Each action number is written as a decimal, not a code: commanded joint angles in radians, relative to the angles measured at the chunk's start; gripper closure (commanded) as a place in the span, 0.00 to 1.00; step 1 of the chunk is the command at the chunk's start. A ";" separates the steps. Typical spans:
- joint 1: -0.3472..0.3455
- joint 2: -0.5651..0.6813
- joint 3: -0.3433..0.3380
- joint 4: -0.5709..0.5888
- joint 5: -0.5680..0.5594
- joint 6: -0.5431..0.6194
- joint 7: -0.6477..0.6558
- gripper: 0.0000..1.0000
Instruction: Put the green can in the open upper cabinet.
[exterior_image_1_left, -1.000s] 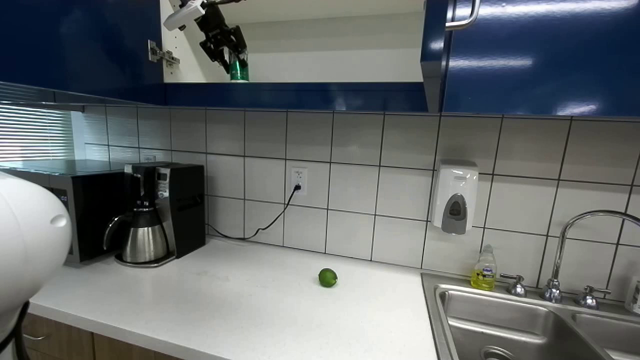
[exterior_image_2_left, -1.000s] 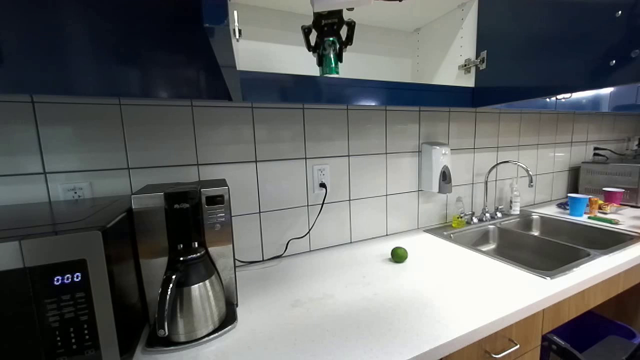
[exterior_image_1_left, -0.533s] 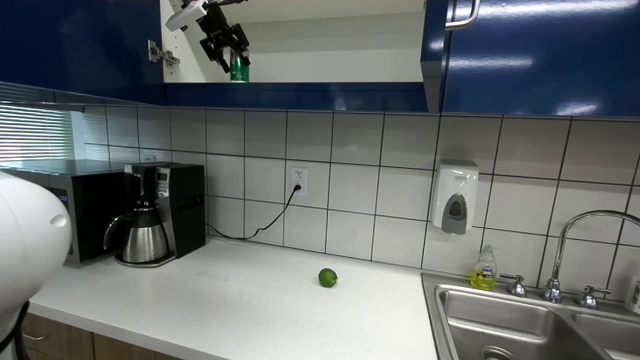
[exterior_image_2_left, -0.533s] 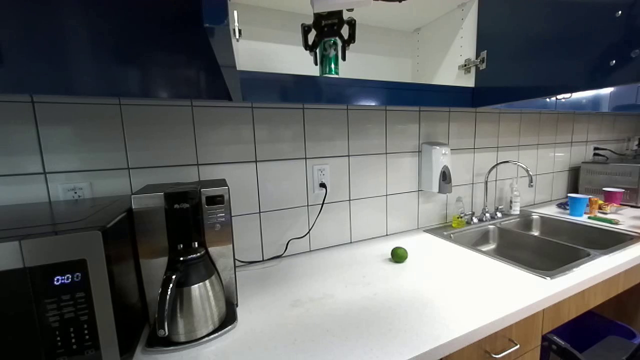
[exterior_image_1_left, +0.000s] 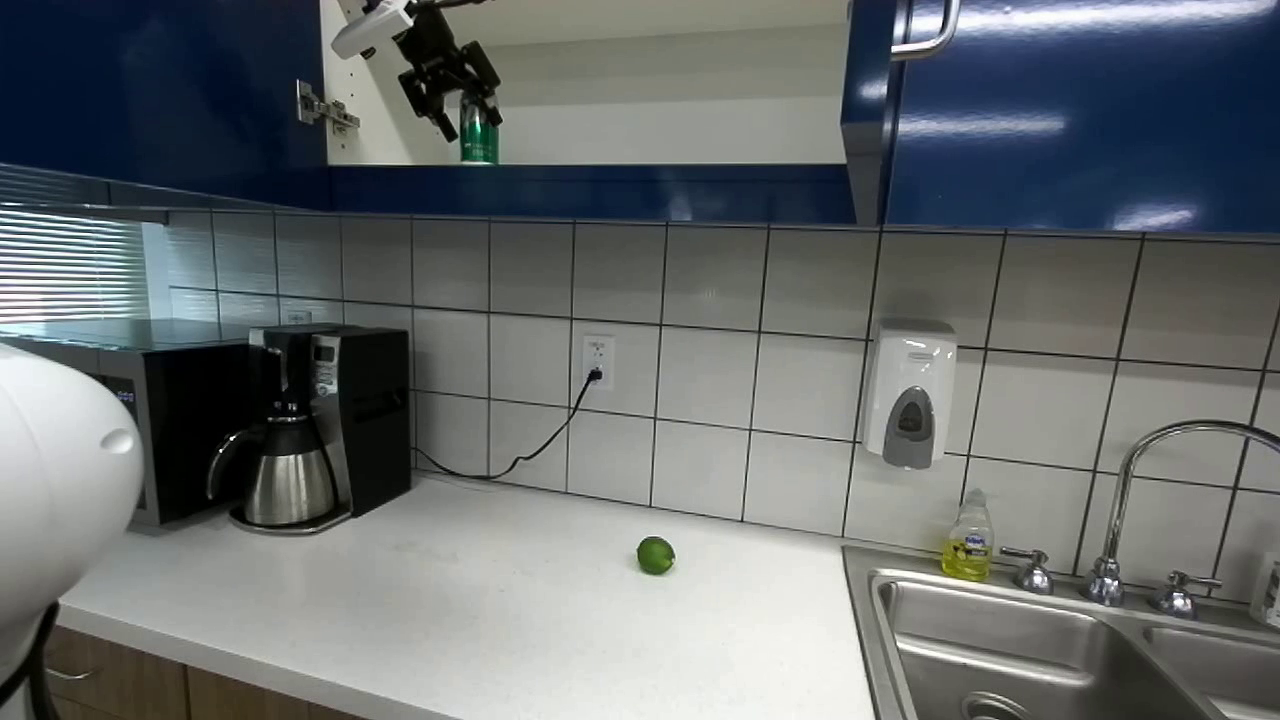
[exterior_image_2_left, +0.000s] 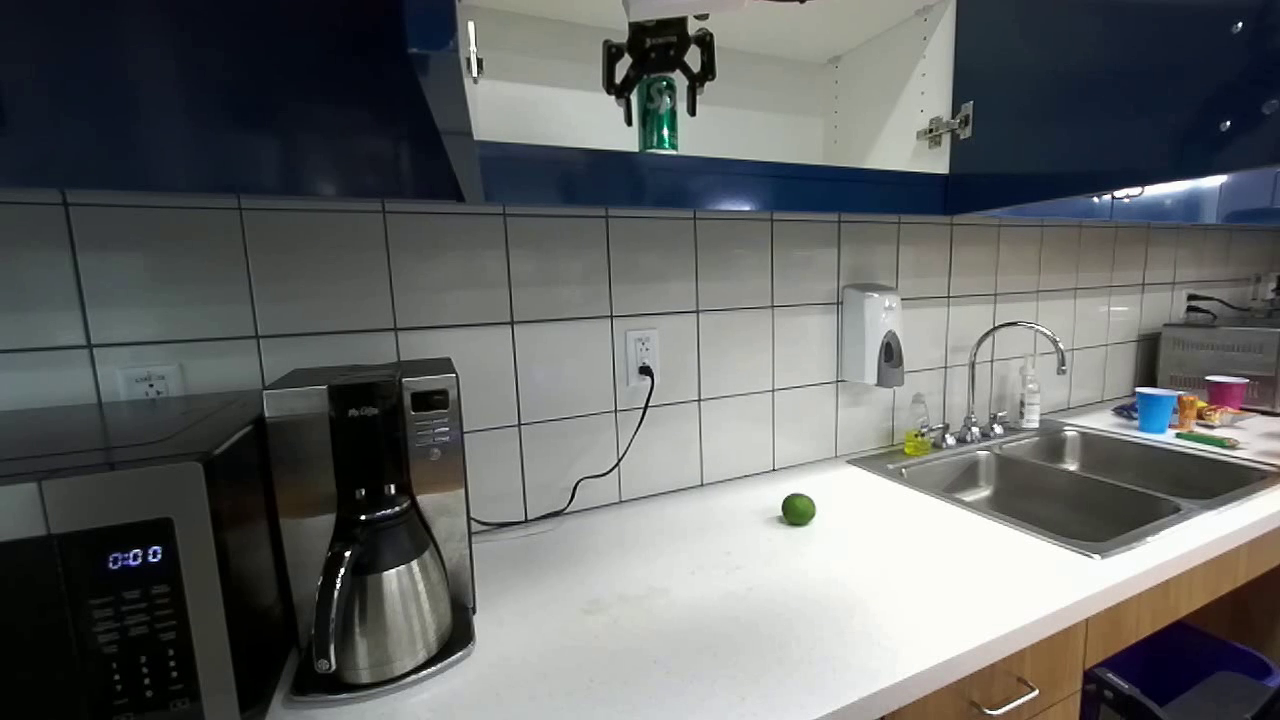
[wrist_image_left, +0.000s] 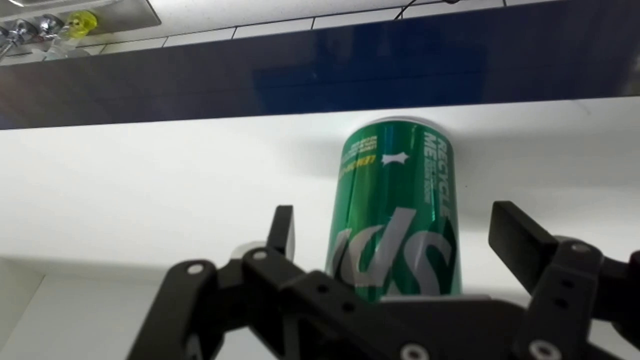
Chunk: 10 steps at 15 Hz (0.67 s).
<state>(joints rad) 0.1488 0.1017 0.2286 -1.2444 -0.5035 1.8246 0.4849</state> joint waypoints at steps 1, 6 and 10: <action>-0.002 -0.037 0.003 -0.026 0.030 -0.020 -0.010 0.00; -0.001 -0.105 0.002 -0.092 0.068 -0.015 -0.010 0.00; -0.002 -0.191 -0.004 -0.182 0.112 -0.008 -0.007 0.00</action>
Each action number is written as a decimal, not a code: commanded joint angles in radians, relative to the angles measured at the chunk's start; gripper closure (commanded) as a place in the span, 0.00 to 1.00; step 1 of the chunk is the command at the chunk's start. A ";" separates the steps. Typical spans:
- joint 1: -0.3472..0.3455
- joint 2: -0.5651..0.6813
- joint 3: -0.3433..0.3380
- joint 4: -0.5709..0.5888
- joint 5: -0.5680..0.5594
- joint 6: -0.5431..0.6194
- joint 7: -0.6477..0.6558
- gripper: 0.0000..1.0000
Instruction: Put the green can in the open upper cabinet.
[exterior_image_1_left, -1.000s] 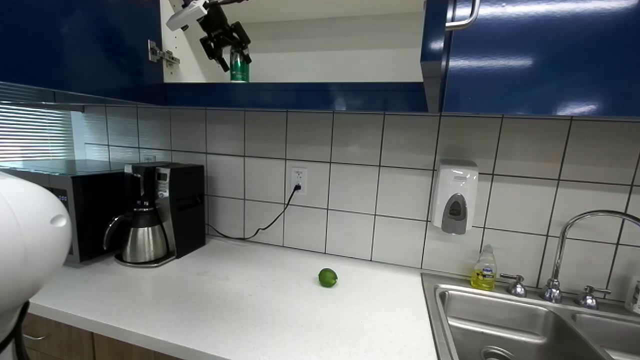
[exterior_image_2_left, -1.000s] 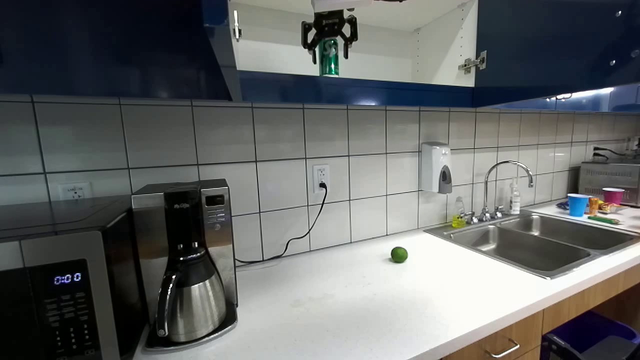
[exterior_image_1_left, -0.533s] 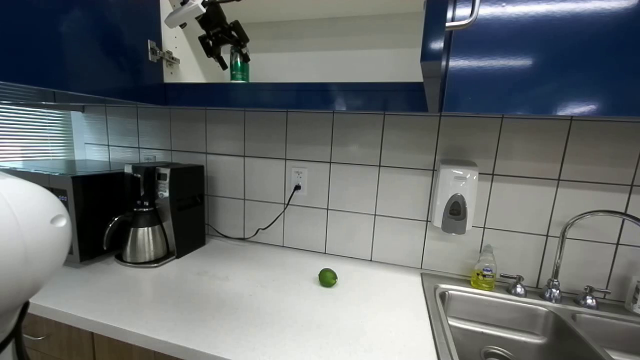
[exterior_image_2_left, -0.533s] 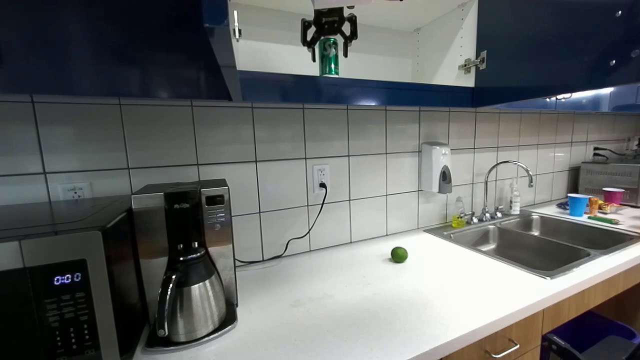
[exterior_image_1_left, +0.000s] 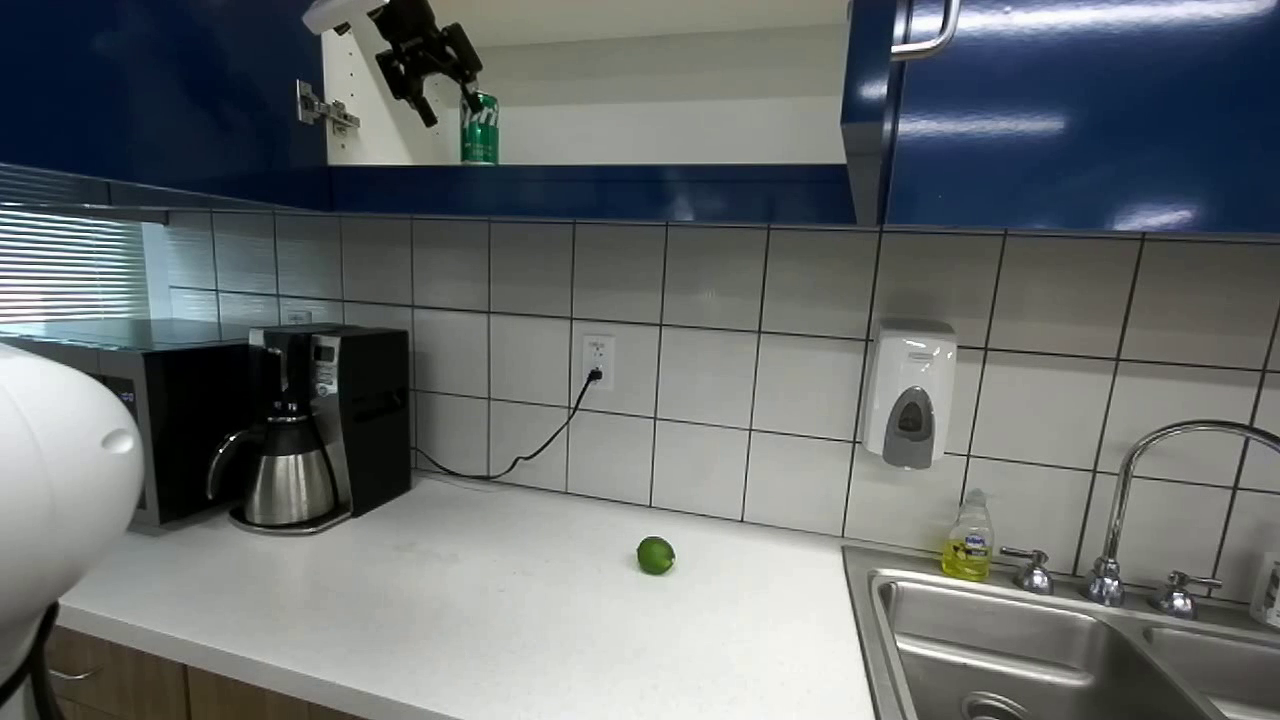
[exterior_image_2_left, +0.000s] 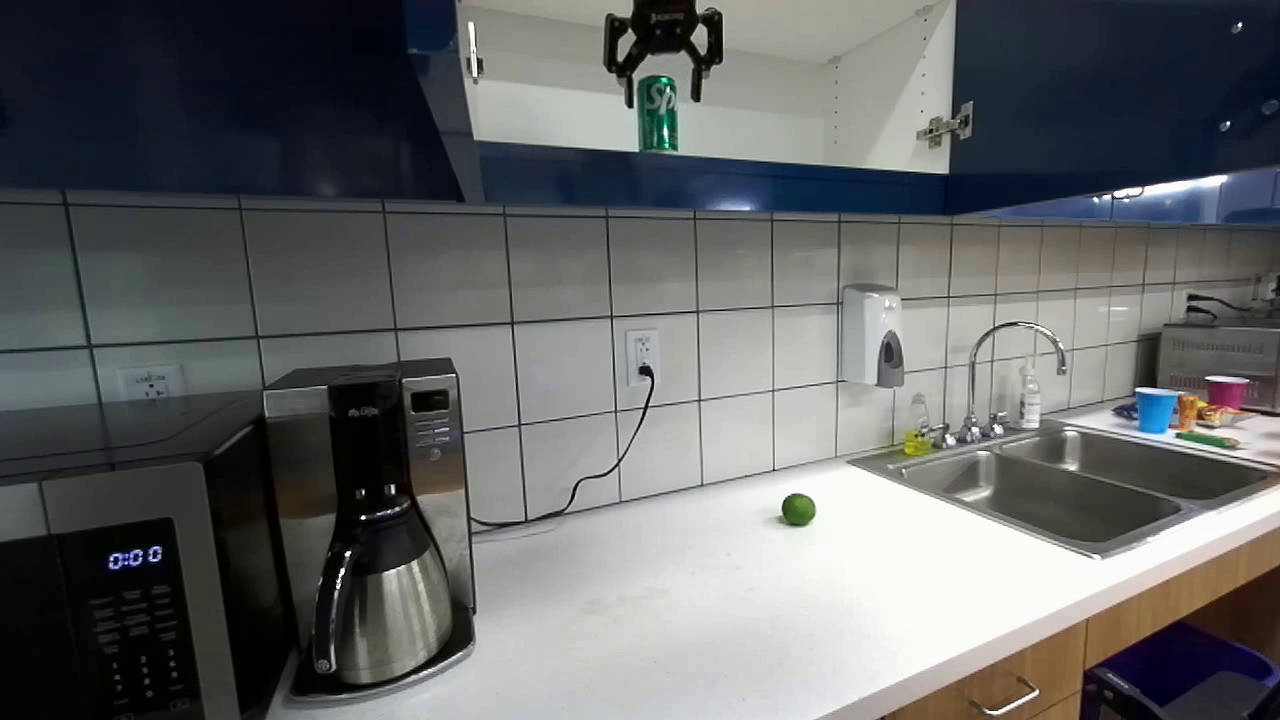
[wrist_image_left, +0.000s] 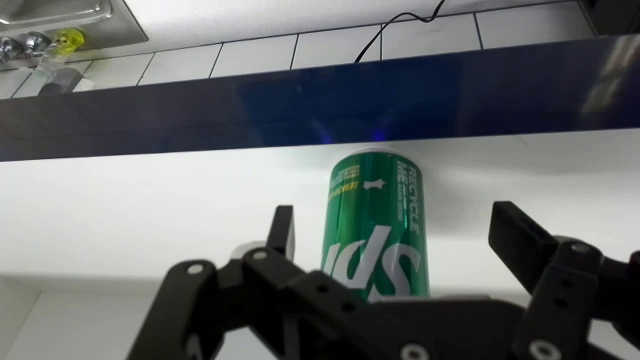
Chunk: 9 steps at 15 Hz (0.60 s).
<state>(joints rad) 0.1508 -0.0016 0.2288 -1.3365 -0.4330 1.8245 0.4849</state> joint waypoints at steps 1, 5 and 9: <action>-0.003 -0.112 -0.006 -0.115 0.053 -0.011 -0.009 0.00; 0.003 -0.209 -0.009 -0.228 0.096 -0.021 -0.024 0.00; 0.003 -0.297 0.007 -0.345 0.126 -0.056 -0.047 0.00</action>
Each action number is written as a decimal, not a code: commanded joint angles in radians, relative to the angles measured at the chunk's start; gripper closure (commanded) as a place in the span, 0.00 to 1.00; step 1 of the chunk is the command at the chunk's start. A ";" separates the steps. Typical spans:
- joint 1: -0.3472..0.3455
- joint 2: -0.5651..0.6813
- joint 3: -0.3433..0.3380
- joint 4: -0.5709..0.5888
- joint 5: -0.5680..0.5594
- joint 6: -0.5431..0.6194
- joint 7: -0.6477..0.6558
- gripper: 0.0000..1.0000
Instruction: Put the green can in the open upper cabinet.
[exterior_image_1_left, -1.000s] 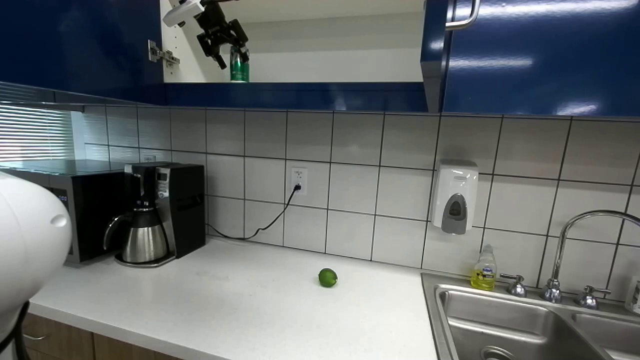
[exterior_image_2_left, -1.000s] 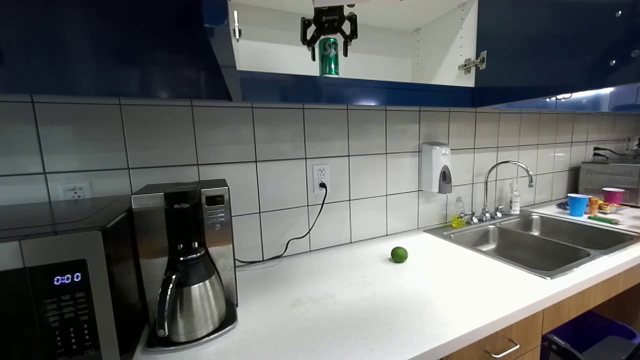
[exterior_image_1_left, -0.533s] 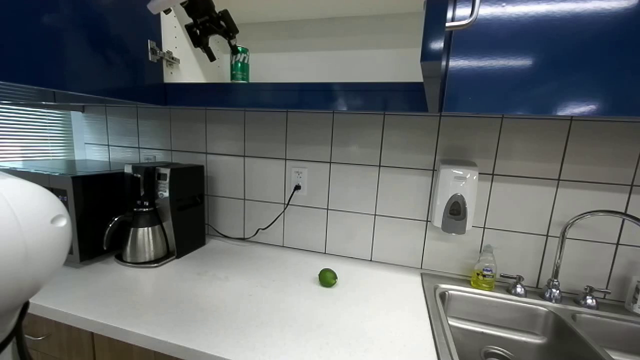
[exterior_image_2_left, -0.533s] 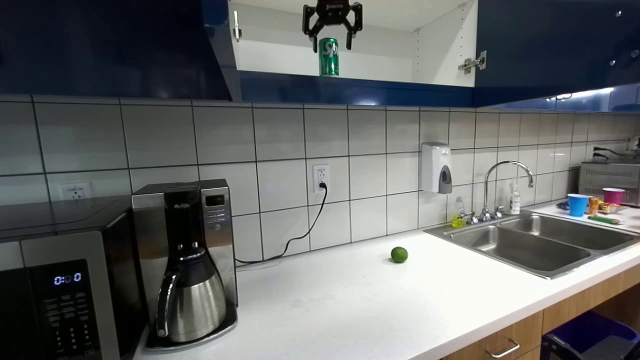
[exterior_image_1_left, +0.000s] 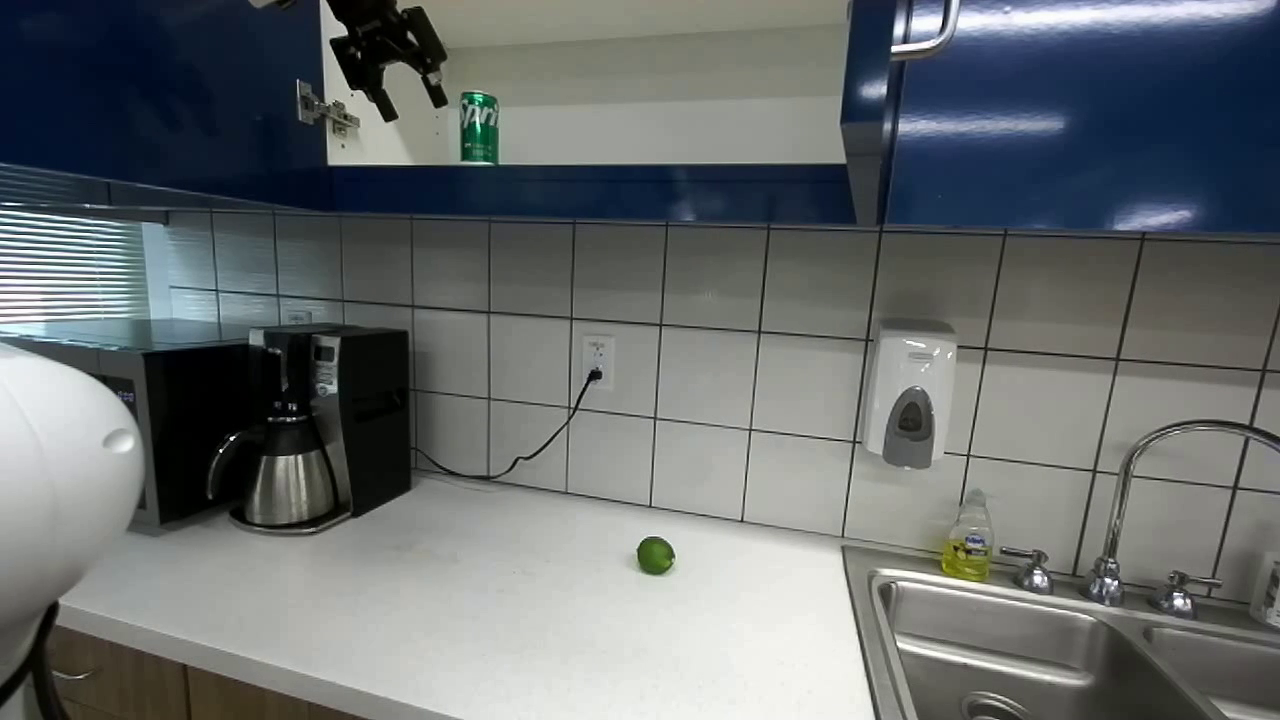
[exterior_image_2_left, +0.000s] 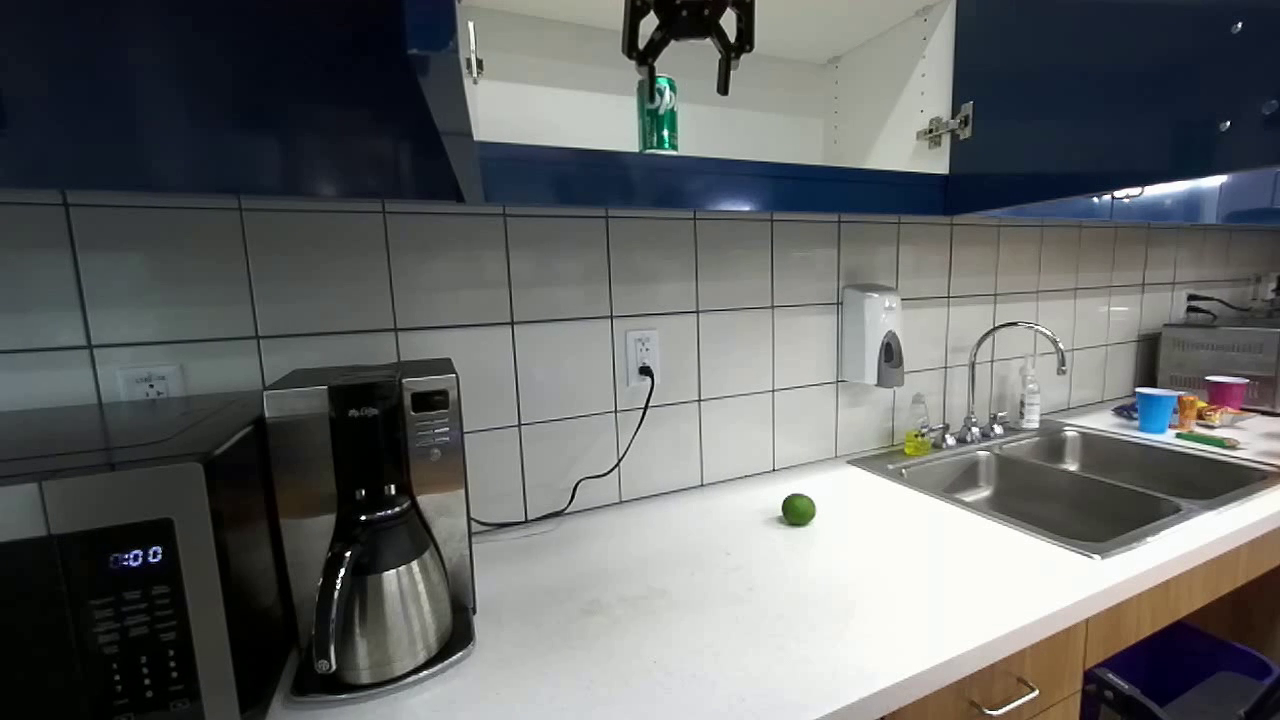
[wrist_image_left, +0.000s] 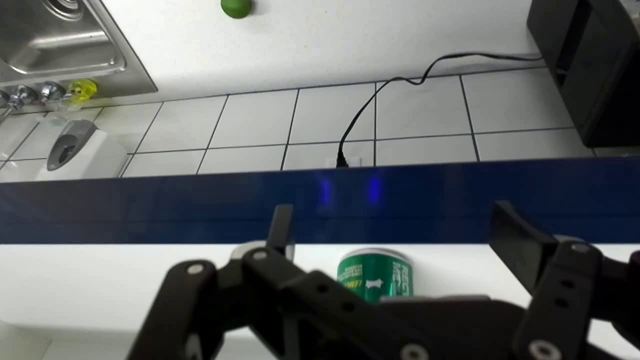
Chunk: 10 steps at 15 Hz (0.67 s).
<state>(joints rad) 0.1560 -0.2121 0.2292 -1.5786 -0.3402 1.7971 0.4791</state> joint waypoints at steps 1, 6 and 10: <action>-0.001 -0.109 0.009 -0.137 0.041 -0.036 -0.049 0.00; 0.000 -0.190 0.021 -0.294 0.077 -0.060 -0.075 0.00; -0.001 -0.231 0.023 -0.408 0.092 -0.062 -0.091 0.00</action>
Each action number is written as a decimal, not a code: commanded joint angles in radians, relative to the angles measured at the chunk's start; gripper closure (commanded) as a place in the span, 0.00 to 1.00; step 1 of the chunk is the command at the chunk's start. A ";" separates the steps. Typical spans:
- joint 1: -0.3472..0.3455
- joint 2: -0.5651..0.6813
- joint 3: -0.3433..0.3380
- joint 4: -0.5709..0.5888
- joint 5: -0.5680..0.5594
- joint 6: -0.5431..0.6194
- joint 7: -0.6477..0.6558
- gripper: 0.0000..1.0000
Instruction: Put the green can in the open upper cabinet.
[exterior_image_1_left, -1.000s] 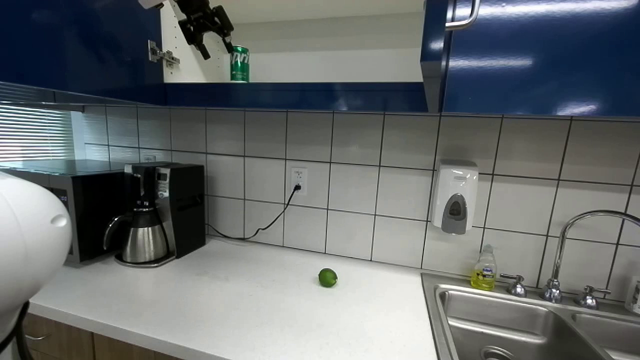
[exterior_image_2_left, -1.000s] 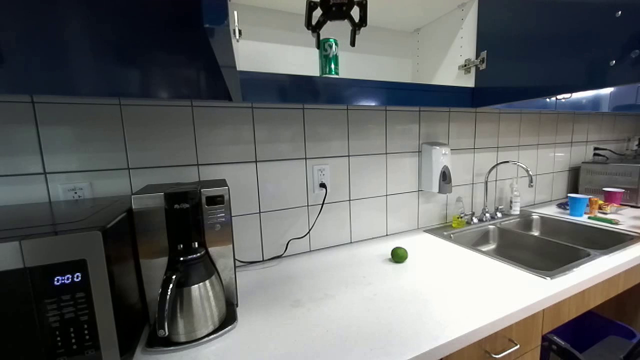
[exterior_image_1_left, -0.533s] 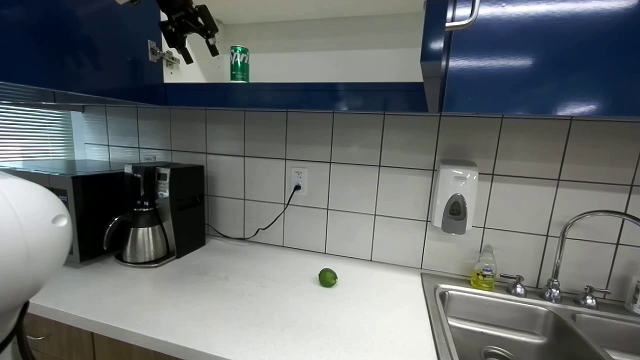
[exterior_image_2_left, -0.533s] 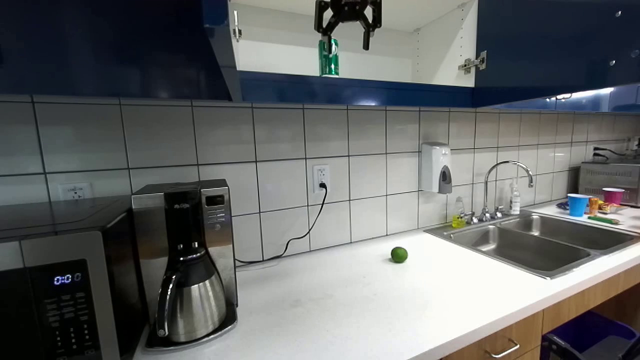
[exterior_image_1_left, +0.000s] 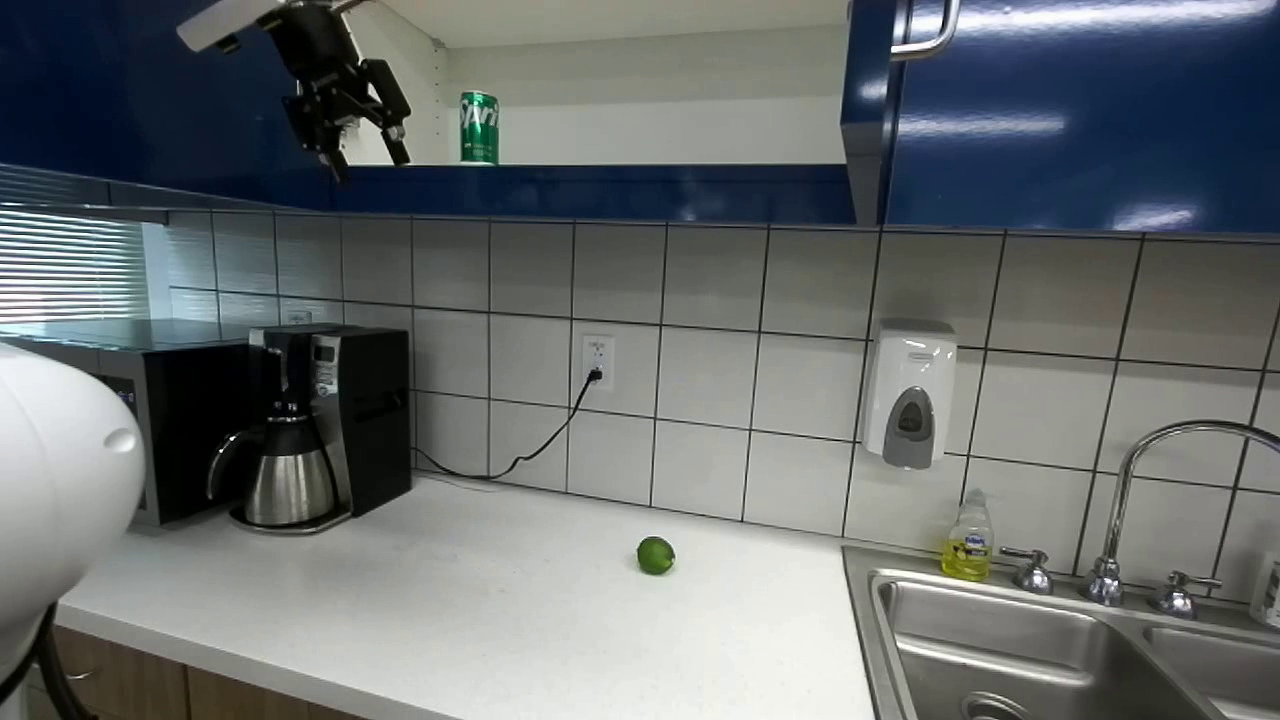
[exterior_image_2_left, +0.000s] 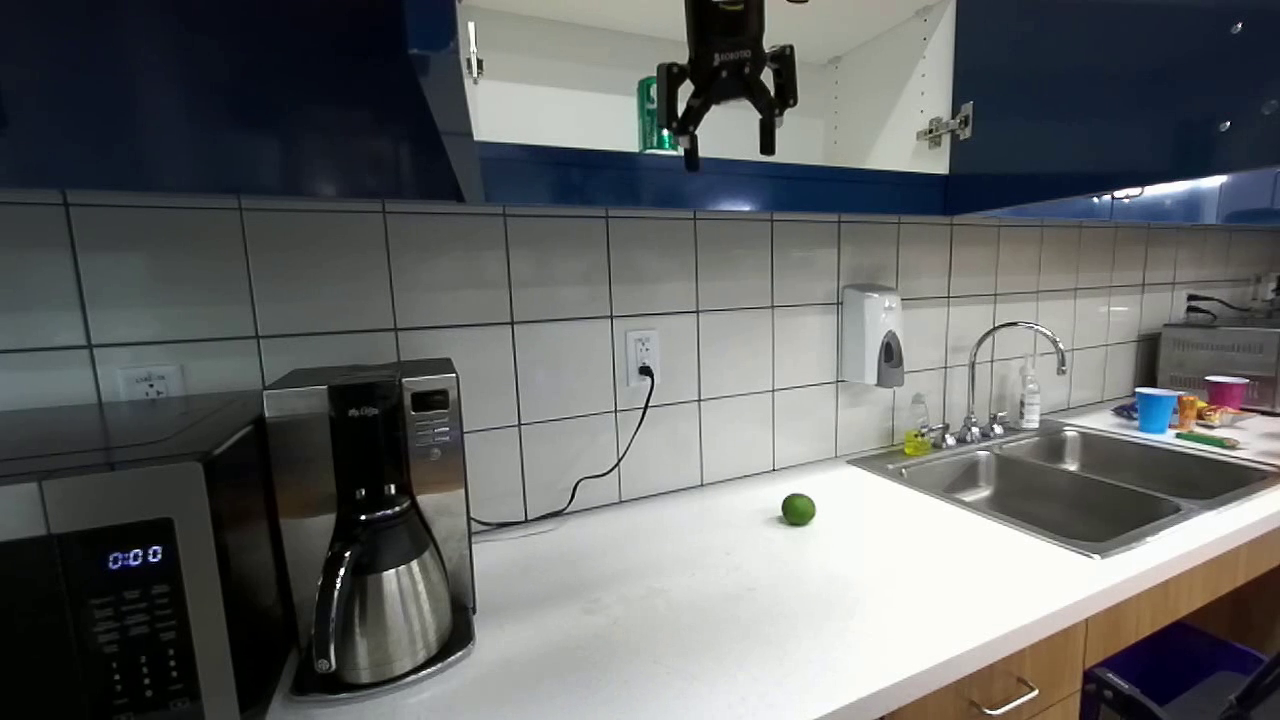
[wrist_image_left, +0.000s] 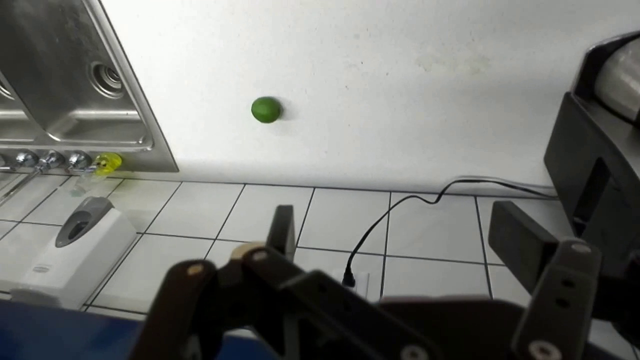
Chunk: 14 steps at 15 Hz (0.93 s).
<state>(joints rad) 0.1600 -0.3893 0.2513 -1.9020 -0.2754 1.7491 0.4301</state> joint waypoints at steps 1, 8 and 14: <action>-0.007 -0.061 0.001 -0.110 0.027 -0.009 -0.040 0.00; -0.010 -0.079 0.000 -0.228 0.026 -0.016 -0.035 0.00; -0.016 -0.052 0.012 -0.216 0.012 -0.001 -0.011 0.00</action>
<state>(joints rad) 0.1599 -0.4410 0.2501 -2.1207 -0.2691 1.7489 0.4236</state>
